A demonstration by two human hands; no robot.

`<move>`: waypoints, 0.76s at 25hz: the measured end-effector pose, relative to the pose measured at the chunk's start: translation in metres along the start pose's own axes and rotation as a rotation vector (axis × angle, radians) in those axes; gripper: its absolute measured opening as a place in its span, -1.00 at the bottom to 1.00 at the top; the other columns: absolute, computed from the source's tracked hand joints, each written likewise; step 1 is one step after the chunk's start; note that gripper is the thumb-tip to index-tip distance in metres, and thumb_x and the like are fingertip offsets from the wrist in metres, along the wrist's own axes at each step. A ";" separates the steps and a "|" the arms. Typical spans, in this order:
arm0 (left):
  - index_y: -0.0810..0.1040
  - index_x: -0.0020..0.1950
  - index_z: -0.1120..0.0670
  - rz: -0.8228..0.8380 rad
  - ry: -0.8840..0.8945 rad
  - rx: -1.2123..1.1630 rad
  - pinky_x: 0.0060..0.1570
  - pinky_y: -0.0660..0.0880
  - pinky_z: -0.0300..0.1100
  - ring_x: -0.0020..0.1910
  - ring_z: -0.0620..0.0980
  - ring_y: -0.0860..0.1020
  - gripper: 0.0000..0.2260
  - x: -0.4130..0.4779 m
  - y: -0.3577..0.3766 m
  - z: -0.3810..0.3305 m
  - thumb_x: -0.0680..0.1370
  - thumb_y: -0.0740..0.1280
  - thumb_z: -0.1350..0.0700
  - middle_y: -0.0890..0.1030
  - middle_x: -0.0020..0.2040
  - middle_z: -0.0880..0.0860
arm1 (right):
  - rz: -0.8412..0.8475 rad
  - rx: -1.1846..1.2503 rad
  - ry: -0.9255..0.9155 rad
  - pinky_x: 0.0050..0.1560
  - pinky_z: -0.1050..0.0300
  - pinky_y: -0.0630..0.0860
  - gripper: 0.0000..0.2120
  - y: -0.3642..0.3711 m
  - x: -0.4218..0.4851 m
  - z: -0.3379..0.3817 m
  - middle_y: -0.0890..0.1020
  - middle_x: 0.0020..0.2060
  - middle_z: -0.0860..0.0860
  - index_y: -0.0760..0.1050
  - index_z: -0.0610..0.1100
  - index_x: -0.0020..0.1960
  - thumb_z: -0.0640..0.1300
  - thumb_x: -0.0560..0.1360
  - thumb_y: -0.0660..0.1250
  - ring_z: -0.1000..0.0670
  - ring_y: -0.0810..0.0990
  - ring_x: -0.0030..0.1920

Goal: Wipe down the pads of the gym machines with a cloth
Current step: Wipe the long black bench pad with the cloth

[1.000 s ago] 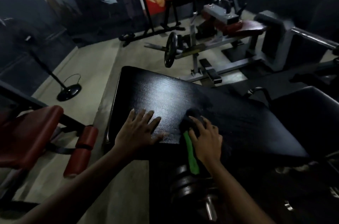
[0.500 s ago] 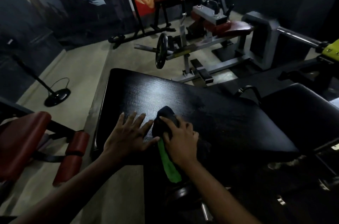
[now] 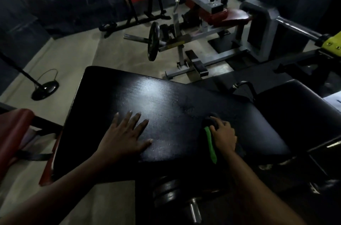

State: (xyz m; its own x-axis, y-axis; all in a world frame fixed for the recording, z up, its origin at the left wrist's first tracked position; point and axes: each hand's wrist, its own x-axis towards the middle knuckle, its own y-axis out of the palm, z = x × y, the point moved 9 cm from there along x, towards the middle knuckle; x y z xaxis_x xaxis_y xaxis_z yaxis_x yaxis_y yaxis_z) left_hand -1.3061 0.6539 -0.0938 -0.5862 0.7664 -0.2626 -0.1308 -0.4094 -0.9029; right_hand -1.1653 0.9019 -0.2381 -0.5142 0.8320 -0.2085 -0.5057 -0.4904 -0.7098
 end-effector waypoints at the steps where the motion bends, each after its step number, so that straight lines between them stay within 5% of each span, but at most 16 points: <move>1: 0.36 0.41 -0.01 -0.002 -0.003 0.013 0.35 0.20 0.27 0.42 0.17 0.32 -0.07 -0.001 0.003 0.000 0.38 -0.46 -0.43 0.39 0.42 0.13 | -0.009 0.035 -0.038 0.26 -0.06 0.35 -0.58 0.001 -0.003 0.017 0.40 0.32 -0.11 0.33 0.21 0.36 -0.02 0.51 0.22 -0.19 0.41 0.24; 3: 0.55 0.24 0.05 0.030 -0.024 0.031 0.24 0.28 0.23 0.23 0.20 0.53 -0.25 0.000 0.008 0.003 0.53 -0.27 -0.33 0.57 0.24 0.16 | 0.019 0.098 -0.307 0.27 0.01 0.32 -0.53 0.014 -0.035 0.092 0.39 0.33 -0.05 0.31 0.26 0.36 -0.06 0.49 0.25 -0.14 0.40 0.26; 7: 0.62 0.11 0.13 0.046 -0.028 0.082 0.23 0.18 0.18 0.27 0.20 0.48 -0.42 -0.001 0.012 0.004 0.48 0.01 -0.24 0.58 0.21 0.21 | 0.134 -0.029 -0.782 0.23 -0.12 0.25 -0.52 0.049 -0.104 0.196 0.29 0.41 0.07 0.19 0.31 0.38 0.15 0.47 0.10 -0.07 0.30 0.33; 11: 0.45 0.34 0.06 -0.012 -0.070 0.047 0.25 0.21 0.21 0.31 0.21 0.46 -0.35 -0.002 0.009 0.006 0.55 -0.17 -0.29 0.48 0.34 0.17 | 0.119 -0.127 -0.683 0.23 -0.10 0.26 -0.50 0.055 -0.033 0.158 0.25 0.43 0.07 0.15 0.33 0.40 0.22 0.45 0.04 -0.08 0.28 0.34; 19: 0.37 0.40 0.00 -0.033 -0.088 0.064 0.34 0.13 0.15 0.38 0.15 0.38 -0.36 -0.001 0.006 0.007 0.54 -0.16 -0.32 0.43 0.39 0.12 | 0.053 -0.064 -0.232 0.25 -0.17 0.26 -0.56 0.050 0.087 0.095 0.34 0.37 -0.06 0.29 0.24 0.36 0.08 0.50 0.22 -0.18 0.33 0.29</move>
State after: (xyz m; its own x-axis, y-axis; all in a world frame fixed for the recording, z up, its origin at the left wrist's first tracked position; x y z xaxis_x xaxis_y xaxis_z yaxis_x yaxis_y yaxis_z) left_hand -1.3114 0.6474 -0.0962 -0.6485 0.7346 -0.1992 -0.2003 -0.4172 -0.8865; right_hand -1.3014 0.9254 -0.2282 -0.6882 0.7196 -0.0919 -0.4321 -0.5083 -0.7449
